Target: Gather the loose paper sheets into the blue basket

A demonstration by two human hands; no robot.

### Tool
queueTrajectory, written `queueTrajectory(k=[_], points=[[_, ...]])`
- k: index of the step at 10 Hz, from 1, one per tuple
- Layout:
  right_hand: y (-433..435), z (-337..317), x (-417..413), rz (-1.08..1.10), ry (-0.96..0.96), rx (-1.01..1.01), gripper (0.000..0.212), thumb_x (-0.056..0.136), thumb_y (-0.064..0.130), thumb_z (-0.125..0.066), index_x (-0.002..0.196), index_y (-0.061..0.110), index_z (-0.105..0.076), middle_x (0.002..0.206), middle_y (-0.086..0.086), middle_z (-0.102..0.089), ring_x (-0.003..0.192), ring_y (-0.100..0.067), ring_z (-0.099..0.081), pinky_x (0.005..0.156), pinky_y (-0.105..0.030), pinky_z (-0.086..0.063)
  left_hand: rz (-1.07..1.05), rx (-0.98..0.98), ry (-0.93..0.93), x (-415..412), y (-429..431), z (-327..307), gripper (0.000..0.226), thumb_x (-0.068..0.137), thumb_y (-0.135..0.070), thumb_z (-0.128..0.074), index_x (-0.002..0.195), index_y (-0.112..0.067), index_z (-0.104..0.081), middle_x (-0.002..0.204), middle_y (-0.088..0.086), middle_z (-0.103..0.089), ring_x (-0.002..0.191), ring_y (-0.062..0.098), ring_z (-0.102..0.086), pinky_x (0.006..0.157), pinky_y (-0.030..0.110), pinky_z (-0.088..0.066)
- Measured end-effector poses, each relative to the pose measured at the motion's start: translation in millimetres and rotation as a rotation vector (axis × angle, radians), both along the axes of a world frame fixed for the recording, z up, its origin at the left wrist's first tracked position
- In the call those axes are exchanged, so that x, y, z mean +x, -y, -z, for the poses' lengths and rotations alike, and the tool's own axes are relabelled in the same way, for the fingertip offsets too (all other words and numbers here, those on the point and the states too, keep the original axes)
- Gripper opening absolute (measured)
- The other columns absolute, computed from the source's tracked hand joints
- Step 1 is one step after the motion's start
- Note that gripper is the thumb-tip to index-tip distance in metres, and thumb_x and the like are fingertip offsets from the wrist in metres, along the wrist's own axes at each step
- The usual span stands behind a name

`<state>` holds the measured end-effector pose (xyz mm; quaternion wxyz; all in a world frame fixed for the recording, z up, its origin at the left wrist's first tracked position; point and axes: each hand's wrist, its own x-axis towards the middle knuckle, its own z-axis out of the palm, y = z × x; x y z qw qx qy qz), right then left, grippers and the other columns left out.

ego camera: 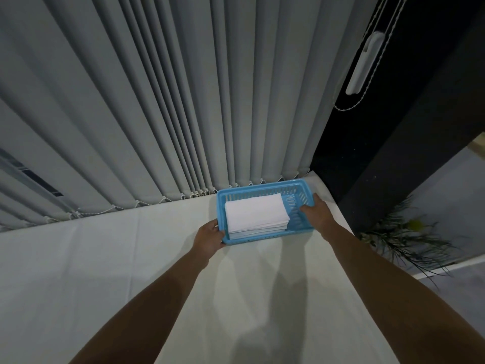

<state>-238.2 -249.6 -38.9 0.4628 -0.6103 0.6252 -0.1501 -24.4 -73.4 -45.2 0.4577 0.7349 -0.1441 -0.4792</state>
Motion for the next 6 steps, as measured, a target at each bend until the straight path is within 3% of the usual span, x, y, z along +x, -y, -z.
queueTrajectory(k=[1,2,3,4,6], points=[[-2.1,0.3,-0.2,-0.012,-0.039,0.005,0.053,0.094,0.009,-0.050,0.143,0.002,-0.032,0.131,-0.015,-0.051,0.119,-0.034,-0.052,0.084,-0.032,-0.041,0.096,0.041,0.131,1.3,-2.6,1.3,0.035,0.095,0.001,-0.044,0.124,-0.013,-0.056,0.117,0.011,-0.063,0.106,0.030,-0.063,0.091,0.041,-0.054],[-4.7,-6.2,2.2,-0.061,-0.157,-0.052,0.063,0.095,0.023,-0.049,0.150,0.008,-0.021,0.154,-0.012,-0.030,0.133,-0.035,-0.038,0.102,-0.043,-0.040,0.291,0.157,0.415,6.4,-7.8,-3.3,0.036,0.097,-0.016,-0.042,0.131,-0.012,-0.052,0.133,0.011,-0.058,0.119,0.027,-0.057,0.100,0.040,-0.048],[-12.1,-11.3,5.8,-0.191,-0.373,-0.169,0.067,0.098,0.034,-0.043,0.154,0.013,-0.011,0.163,-0.006,-0.004,0.143,-0.036,-0.020,0.112,-0.047,-0.029,0.371,0.220,0.551,14.7,-15.6,-11.1,0.053,0.100,-0.027,-0.040,0.149,-0.012,-0.028,0.154,0.009,-0.035,0.140,0.025,-0.038,0.114,0.034,-0.029],[-28.8,-19.9,16.6,-0.309,-0.531,-0.328,0.064,0.100,0.038,-0.037,0.153,0.012,-0.013,0.163,-0.009,-0.003,0.145,-0.034,-0.016,0.117,-0.045,-0.020,0.469,0.258,0.681,29.5,-30.0,-20.3,0.056,0.101,-0.031,-0.036,0.151,-0.011,-0.022,0.156,0.009,-0.030,0.143,0.025,-0.031,0.117,0.035,-0.024],[-73.8,-43.1,64.6,-0.452,-0.595,-0.418,0.064,0.101,0.043,-0.031,0.154,0.013,-0.011,0.163,-0.007,0.003,0.149,-0.030,-0.005,0.121,-0.048,-0.006,0.504,0.371,0.948,73.0,-69.3,-41.2,0.062,0.100,-0.040,-0.032,0.152,-0.011,-0.013,0.161,0.009,-0.016,0.148,0.025,-0.017,0.118,0.045,-0.023]])
